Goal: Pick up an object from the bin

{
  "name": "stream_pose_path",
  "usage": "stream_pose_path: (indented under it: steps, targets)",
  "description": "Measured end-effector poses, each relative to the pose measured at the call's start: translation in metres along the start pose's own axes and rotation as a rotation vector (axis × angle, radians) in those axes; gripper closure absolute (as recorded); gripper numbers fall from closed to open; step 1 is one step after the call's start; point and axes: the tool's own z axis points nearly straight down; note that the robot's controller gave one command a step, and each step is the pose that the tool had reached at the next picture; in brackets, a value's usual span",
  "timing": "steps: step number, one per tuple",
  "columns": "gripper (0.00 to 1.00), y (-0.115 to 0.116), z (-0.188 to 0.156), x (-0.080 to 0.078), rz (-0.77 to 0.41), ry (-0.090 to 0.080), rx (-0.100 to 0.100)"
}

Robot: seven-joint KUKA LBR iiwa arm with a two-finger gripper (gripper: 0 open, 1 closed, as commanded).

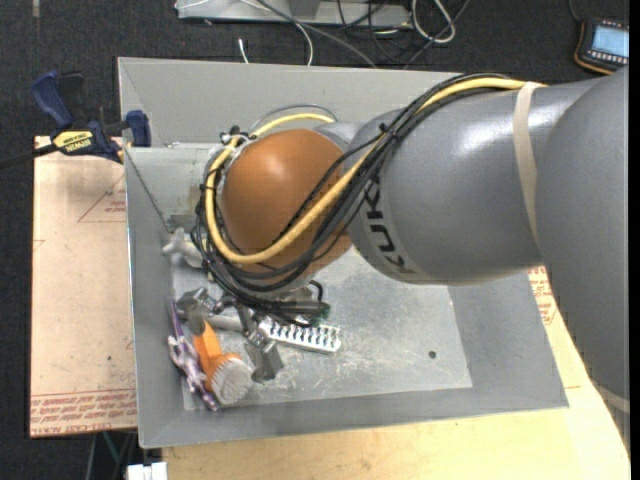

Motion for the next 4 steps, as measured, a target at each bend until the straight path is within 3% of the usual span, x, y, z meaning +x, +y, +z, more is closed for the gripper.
stream_pose_path:
  steps: [1,2,3,4]
  targets:
    - [0.0,-0.019,0.02,-0.018,0.357,-0.005,0.001]
    - [0.0,-0.022,0.025,-0.022,0.492,-0.005,0.002]
    - [0.0,-0.024,0.028,-0.032,0.131,-0.007,0.003]
    - [0.0,-0.019,0.037,-0.023,0.059,-0.011,0.005]
